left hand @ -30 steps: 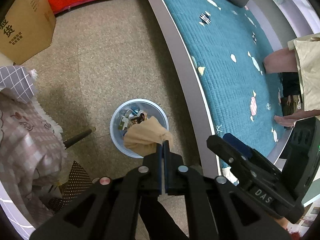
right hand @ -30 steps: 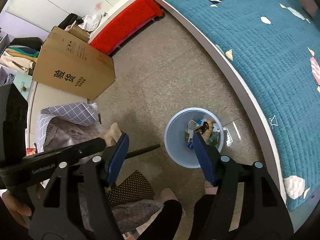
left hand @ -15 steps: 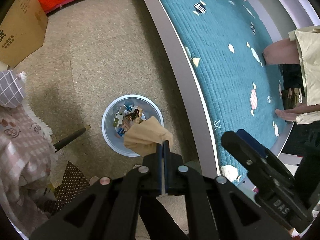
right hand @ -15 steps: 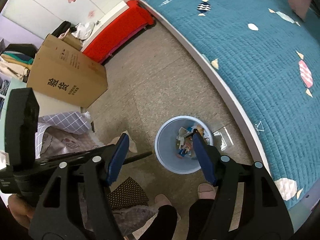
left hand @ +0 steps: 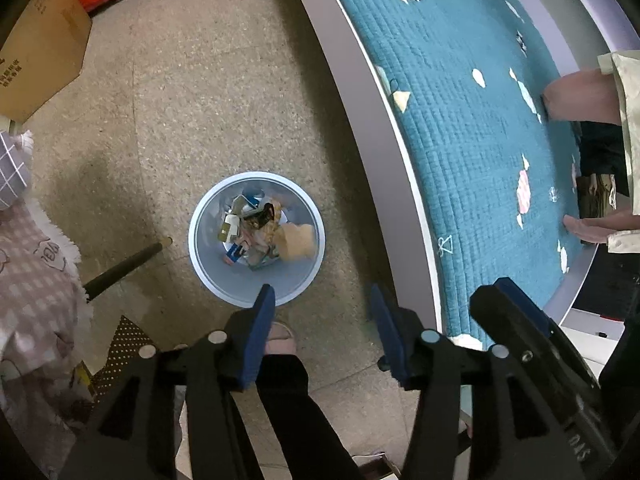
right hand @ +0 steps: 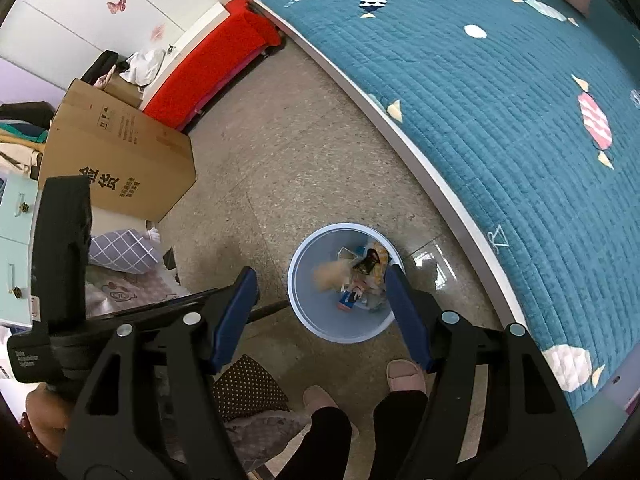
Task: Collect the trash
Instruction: 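Open the right gripper, then the left, dropping package and cloth into the bucket, then move both open grippers back over the table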
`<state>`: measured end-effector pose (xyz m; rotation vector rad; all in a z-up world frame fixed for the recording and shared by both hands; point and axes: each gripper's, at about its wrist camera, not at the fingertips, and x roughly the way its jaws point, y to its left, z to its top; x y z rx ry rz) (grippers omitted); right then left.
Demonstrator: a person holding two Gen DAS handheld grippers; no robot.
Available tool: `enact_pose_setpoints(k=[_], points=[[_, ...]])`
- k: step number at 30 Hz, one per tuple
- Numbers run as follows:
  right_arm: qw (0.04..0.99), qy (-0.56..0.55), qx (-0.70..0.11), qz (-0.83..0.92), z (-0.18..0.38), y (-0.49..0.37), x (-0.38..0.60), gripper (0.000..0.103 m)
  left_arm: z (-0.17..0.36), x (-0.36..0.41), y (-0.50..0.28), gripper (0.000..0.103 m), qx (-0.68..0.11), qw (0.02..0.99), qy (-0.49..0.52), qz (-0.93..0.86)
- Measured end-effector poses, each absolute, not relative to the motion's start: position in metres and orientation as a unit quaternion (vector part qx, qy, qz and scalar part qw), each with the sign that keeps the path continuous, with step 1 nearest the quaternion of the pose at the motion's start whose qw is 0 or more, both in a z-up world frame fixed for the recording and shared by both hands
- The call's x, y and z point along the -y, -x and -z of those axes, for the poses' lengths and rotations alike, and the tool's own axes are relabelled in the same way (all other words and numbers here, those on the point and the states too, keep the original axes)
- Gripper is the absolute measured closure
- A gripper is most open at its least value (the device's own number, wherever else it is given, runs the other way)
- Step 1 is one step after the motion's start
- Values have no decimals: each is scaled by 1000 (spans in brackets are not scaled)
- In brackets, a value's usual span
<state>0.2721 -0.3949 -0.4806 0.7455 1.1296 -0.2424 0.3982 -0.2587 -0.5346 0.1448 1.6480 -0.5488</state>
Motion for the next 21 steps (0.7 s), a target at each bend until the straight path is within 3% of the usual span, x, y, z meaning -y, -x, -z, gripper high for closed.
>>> enact_pose_setpoints(k=[11,21], points=[[780,-333,-522,88,449,-280,381,37,483,223,-400,43,-703,676,-46,215],[806,-299,-511,10,390,-315,293,37,382,121,-415,40,-640,745,-7,189]])
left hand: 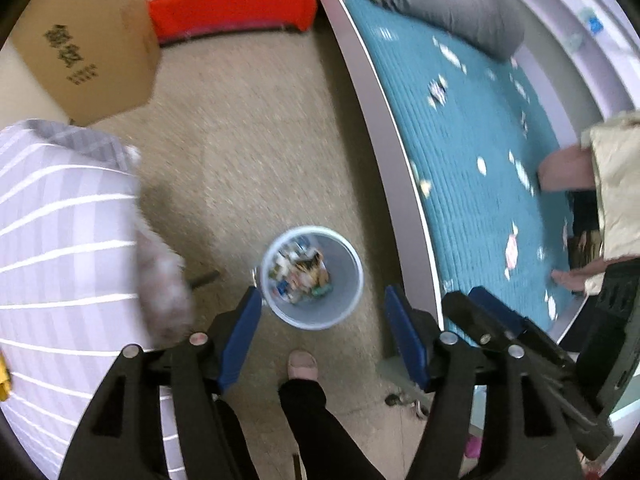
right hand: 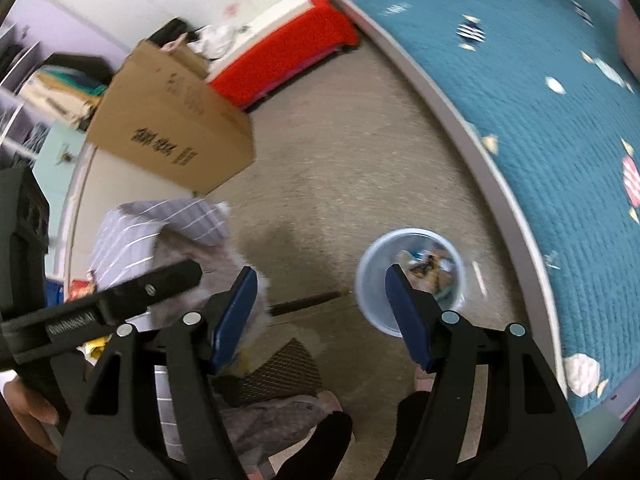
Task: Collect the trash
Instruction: 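Move both open grippers back over the table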
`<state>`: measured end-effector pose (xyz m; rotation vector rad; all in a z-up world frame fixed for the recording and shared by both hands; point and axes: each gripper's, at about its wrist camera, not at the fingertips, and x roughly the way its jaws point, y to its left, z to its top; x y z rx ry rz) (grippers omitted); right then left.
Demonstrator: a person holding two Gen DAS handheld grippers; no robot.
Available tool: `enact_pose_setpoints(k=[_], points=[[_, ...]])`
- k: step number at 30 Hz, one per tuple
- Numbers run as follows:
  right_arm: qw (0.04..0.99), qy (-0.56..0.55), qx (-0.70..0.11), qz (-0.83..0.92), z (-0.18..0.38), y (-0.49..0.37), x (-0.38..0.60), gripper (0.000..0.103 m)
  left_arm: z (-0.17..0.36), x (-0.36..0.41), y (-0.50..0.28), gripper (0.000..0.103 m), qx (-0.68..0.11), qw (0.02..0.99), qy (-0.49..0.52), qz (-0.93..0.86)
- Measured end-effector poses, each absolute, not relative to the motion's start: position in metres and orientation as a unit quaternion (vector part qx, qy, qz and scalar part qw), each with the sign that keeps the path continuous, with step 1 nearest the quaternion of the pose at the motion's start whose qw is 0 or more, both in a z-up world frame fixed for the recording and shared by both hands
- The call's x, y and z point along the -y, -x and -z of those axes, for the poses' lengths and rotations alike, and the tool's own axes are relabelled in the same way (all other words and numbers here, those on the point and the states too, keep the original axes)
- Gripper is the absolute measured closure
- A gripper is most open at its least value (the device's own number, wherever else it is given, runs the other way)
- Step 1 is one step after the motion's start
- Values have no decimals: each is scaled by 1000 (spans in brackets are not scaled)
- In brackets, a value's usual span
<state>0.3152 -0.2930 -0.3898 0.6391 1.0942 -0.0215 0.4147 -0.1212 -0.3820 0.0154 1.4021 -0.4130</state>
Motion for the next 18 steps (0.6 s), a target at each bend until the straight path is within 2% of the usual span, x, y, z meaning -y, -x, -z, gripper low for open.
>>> enact_pose_setpoints(k=[11,18], points=[[833,-253,-481,-100,320,-361,101,37,298,-78,-413,38,-577,806,19,130],[827,-216,-492,-165,310,-375,-33,37,285,-212,-408,37,-573,814,30,84]])
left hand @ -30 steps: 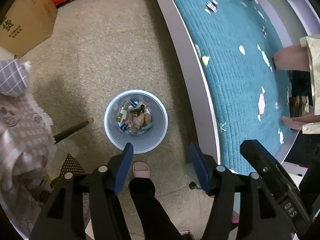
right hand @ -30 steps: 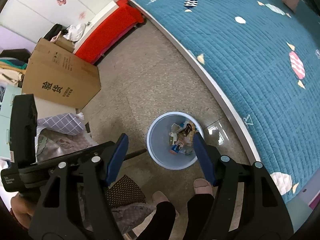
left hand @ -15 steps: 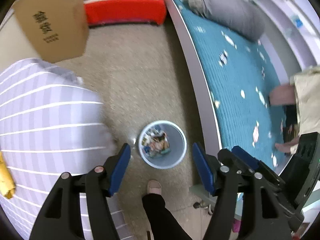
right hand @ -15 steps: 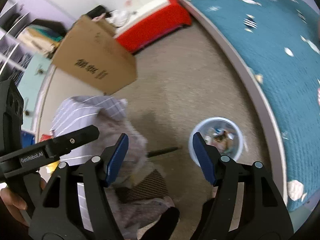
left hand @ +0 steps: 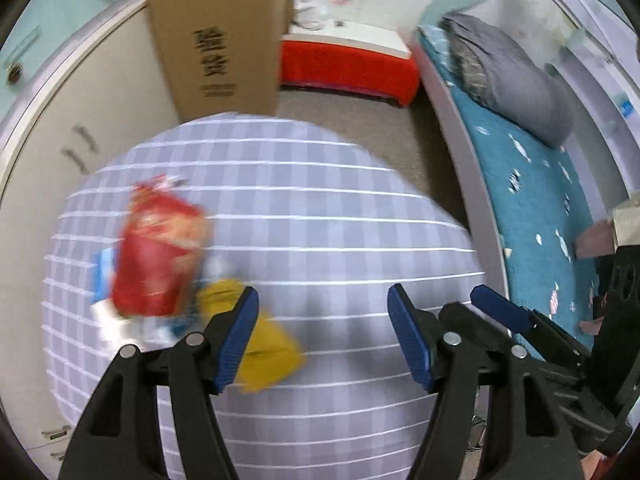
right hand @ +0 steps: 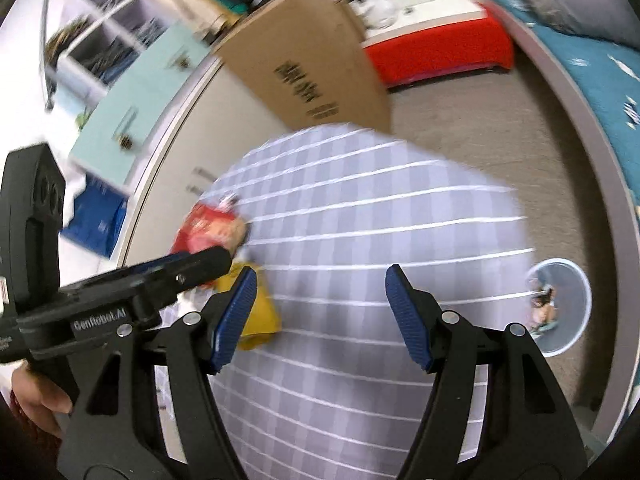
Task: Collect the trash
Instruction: 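Move both open grippers back over the table, then grasp the white-blue wrapper with the left gripper while the right grasps the yellow carton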
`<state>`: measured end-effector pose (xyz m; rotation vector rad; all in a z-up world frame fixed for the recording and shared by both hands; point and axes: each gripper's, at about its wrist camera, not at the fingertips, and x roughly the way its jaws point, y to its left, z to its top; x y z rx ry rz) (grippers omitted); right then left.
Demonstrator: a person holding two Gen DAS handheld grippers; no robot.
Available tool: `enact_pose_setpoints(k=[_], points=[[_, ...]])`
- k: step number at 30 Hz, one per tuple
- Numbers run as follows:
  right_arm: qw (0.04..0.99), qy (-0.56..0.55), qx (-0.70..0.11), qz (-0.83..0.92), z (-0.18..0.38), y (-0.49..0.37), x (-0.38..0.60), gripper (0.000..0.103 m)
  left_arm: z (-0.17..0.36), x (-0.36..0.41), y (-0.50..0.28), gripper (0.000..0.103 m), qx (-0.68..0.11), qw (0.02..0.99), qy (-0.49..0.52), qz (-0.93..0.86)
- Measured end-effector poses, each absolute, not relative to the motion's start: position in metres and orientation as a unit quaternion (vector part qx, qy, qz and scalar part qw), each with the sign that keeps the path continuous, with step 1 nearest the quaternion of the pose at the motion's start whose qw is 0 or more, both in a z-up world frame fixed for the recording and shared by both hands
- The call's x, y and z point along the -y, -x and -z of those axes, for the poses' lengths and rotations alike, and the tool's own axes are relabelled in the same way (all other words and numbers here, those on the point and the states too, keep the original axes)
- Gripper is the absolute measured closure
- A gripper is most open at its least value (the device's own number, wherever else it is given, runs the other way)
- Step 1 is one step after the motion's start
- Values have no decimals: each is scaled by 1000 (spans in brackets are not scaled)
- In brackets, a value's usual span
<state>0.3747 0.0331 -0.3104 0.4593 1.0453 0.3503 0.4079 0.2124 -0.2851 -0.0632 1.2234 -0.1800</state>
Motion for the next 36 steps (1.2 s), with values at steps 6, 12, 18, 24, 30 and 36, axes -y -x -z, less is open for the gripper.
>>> enact_pose_setpoints(k=[6,12,18,24,30,36], points=[[809,-181,-523,-195,329,-375,-116,37,293,-291,-407,37,-578,812,46,60],[807,-128,-541,-199,354,-383,-166,36,306,-321,-406,37,-588,806,37,62],[798,-109,-558,-200,371,-383,-167,58,312,-308,-401,37,-587,801,-1,118],[815,-132,-541,-159,357,-368,-126,60,313,-273,-395,39,-567,799,-40,199],[816,-169,-536,-135,355,-368,-103,60,339,-257,-417,53,-582,780,-44,225],[813,-186,-535,-137,356,-369,-97,60,367,-274,-438,65,-616,764,-28,191]])
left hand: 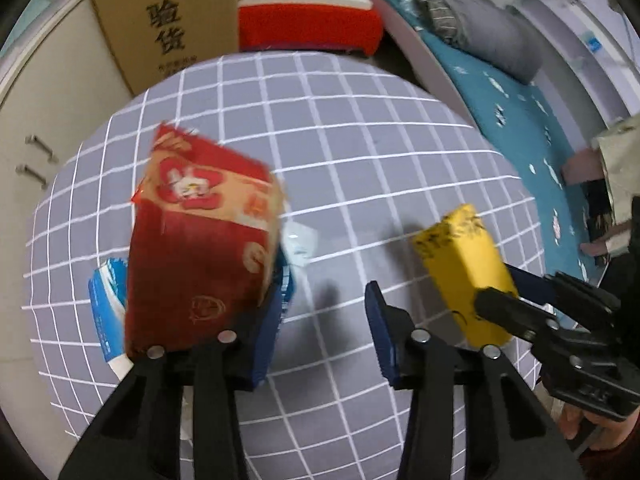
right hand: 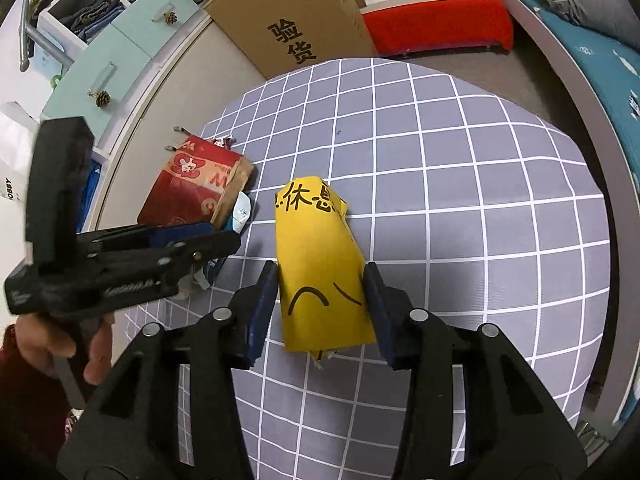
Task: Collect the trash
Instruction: 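Grasp the white-blue wrapper with the left gripper while the right grasps the yellow carton, then carry the wrapper and yellow carton in both grippers over the bucket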
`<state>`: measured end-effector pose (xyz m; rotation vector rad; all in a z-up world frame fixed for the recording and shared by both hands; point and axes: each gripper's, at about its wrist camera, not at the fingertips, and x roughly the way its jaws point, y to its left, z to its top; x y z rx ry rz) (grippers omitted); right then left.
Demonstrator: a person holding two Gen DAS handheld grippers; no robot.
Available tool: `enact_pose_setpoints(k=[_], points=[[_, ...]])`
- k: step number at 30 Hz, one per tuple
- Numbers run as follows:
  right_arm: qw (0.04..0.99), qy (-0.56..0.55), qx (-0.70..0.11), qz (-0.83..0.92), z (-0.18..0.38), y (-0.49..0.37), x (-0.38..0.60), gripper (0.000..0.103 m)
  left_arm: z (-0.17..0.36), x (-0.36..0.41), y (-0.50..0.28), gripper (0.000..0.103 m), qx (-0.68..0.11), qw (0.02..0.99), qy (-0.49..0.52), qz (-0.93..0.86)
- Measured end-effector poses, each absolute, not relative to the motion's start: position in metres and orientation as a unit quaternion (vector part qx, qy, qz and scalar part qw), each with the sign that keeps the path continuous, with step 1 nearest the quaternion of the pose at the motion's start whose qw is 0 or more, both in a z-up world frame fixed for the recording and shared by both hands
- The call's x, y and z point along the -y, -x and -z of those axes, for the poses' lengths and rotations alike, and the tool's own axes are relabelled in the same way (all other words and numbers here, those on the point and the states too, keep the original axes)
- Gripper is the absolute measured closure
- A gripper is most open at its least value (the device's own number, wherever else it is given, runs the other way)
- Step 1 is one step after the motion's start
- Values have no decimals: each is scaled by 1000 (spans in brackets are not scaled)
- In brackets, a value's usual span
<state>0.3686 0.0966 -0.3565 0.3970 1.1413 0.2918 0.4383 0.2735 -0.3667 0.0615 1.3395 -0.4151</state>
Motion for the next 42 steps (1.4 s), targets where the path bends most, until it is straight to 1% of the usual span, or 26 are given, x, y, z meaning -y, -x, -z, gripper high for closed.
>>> enact_pose_setpoints(k=[3,8,11,12,13,14,15,18,22,27,33,37,42], points=[[812,-188,-535,-139,357,-370,-99,60,376,-277,-441,74,-628,755,-31,185],[809,-190,-537,-144,358,-374,-99,59,391,-275,-441,78,-650,737,-32,182],[810,-188,-536,-148,357,-374,-100,59,393,-273,-437,80,-647,741,-40,174],[809,-187,-537,-149,358,-374,-100,59,394,-272,-436,85,-647,742,-44,171],[809,-187,-537,-150,358,-373,-99,59,394,-271,-436,87,-648,741,-48,169],[809,-187,-536,-151,358,-372,-98,60,394,-270,-435,92,-648,741,-51,169],[809,-188,-536,-152,358,-371,-97,60,395,-268,-434,94,-649,740,-50,169],[809,-195,-533,-154,359,-368,-90,60,389,-259,-427,97,-643,748,-34,163],[811,-203,-526,-157,355,-366,-71,60,374,-238,-421,98,-630,756,7,180],[817,-223,-512,-144,348,-360,-24,60,355,-173,-413,98,-612,760,4,219],[826,-239,-501,-101,339,-344,69,60,350,-75,-406,98,-611,748,-6,259],[828,-246,-501,-60,343,-331,138,60,358,-7,-403,98,-618,733,-11,283],[820,-254,-513,-20,360,-320,203,60,381,71,-400,98,-632,714,-26,301]])
